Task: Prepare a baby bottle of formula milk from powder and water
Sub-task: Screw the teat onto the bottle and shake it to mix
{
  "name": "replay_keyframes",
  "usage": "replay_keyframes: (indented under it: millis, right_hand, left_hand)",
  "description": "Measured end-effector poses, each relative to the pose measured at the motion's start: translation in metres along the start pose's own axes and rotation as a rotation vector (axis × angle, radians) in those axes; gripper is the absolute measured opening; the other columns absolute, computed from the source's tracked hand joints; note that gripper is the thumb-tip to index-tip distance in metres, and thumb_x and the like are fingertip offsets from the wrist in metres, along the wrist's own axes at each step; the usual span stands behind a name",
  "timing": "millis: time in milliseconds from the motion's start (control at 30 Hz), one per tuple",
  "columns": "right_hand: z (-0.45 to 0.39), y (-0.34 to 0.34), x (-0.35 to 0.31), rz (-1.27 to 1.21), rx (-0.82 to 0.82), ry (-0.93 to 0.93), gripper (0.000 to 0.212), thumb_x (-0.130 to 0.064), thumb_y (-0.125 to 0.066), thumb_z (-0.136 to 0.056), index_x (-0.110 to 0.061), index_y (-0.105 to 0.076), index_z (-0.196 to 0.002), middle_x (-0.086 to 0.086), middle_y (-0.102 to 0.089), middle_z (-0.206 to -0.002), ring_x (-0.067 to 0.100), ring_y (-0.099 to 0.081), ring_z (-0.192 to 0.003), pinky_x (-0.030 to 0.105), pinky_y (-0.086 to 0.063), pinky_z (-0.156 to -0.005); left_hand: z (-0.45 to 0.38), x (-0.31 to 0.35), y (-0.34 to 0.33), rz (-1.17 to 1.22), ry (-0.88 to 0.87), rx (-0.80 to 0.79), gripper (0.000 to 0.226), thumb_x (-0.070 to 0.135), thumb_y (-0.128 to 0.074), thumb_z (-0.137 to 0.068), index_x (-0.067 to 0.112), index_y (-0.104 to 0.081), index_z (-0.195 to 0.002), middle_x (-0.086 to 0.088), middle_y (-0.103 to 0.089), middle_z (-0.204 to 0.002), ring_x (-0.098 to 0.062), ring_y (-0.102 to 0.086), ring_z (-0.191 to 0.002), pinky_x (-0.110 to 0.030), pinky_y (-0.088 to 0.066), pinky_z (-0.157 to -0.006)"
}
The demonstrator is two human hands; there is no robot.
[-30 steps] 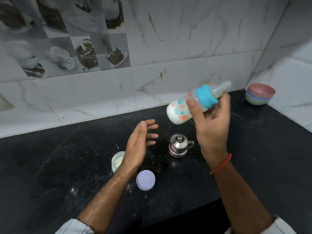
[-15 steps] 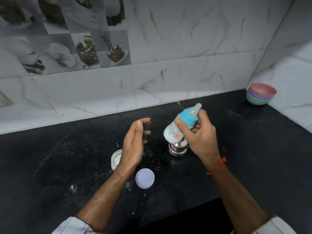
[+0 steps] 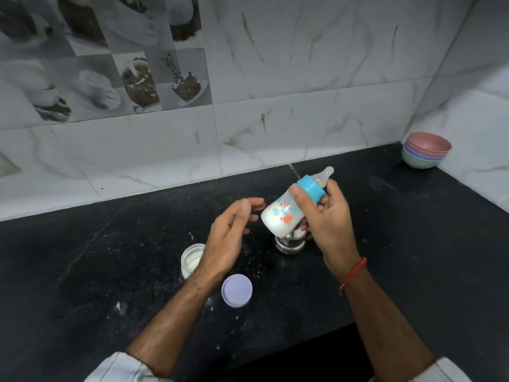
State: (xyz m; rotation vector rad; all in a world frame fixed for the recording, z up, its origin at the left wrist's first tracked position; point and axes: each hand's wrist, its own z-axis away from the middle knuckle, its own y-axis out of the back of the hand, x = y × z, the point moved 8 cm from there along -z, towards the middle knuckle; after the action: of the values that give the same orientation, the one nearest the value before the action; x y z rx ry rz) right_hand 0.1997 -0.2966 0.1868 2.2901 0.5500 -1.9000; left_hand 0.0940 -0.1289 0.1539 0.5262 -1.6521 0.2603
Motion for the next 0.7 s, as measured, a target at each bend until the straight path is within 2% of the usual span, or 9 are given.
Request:
replay_keyframes:
  millis: [100,167,233,300,400,500,700]
  right_hand:
    - [-0.004,-0.012,-0.011,0.000,-0.052,-0.015,0.053,-0.041,-0.079,-0.077,-0.009,-0.060,-0.114,0.007,-0.071,-0.097,0.013,-0.073,-0.083,0.026,-0.059,-0.067]
    - [-0.003,-0.020,-0.013,-0.020,-0.106,-0.052,0.049,-0.043,-0.075,-0.080,-0.012,-0.061,-0.114,0.001,-0.071,-0.093,0.012,-0.071,-0.082,0.031,-0.058,-0.070]
    - [-0.002,-0.026,-0.011,-0.093,-0.158,-0.086,0.040,-0.044,-0.072,-0.090,-0.015,-0.062,-0.116,0.001,-0.071,-0.096,0.018,-0.067,-0.086,0.042,-0.054,-0.077]
    - [-0.003,-0.029,-0.011,-0.150,-0.202,-0.110,0.037,-0.039,-0.068,-0.094,-0.014,-0.062,-0.122,0.007,-0.071,-0.105,0.026,-0.063,-0.097,0.053,-0.049,-0.089]
    - [-0.003,-0.032,-0.015,-0.191,-0.228,-0.141,0.039,-0.036,-0.065,-0.094,-0.012,-0.061,-0.125,0.012,-0.069,-0.110,0.030,-0.062,-0.102,0.062,-0.046,-0.103]
    - [-0.004,-0.034,-0.018,-0.206,-0.231,-0.163,0.044,-0.037,-0.065,-0.093,-0.011,-0.060,-0.128,0.008,-0.072,-0.106,0.028,-0.065,-0.102,0.065,-0.044,-0.106]
    - [-0.004,-0.033,-0.021,-0.232,-0.229,-0.156,0.053,-0.036,-0.073,-0.088,-0.008,-0.057,-0.131,0.005,-0.073,-0.109,0.023,-0.066,-0.101,0.059,-0.048,-0.105]
  left_hand:
    - [0.003,0.003,-0.017,0.043,0.019,-0.134,0.041,0.051,-0.064,-0.090,0.030,-0.065,-0.125,0.009,-0.077,-0.115,-0.016,-0.073,-0.106,-0.035,-0.060,-0.088]
    - [0.003,0.004,-0.021,0.104,0.046,-0.116,0.043,0.047,-0.075,-0.088,0.025,-0.063,-0.122,0.004,-0.079,-0.109,-0.017,-0.076,-0.099,-0.038,-0.062,-0.086]
    - [0.003,0.005,-0.024,0.185,0.087,-0.093,0.046,0.051,-0.066,-0.091,0.015,-0.065,-0.120,-0.007,-0.080,-0.101,-0.023,-0.076,-0.090,-0.042,-0.061,-0.084]
    - [0.004,0.005,-0.029,0.305,0.162,-0.120,0.062,0.058,-0.050,-0.099,0.002,-0.067,-0.118,-0.023,-0.077,-0.092,-0.031,-0.074,-0.083,-0.044,-0.061,-0.083]
    - [0.008,0.006,-0.039,0.446,0.242,-0.196,0.073,0.061,-0.040,-0.095,-0.004,-0.069,-0.112,-0.024,-0.070,-0.075,-0.030,-0.069,-0.072,-0.043,-0.060,-0.080]
    - [0.010,0.009,-0.049,0.546,0.276,-0.267,0.077,0.063,-0.037,-0.093,-0.003,-0.067,-0.117,-0.019,-0.063,-0.068,-0.029,-0.065,-0.070,-0.044,-0.060,-0.079]
    - [0.012,0.006,-0.053,0.562,0.298,-0.298,0.082,0.064,-0.029,-0.096,-0.005,-0.065,-0.121,-0.019,-0.063,-0.071,-0.029,-0.067,-0.071,-0.047,-0.060,-0.079]
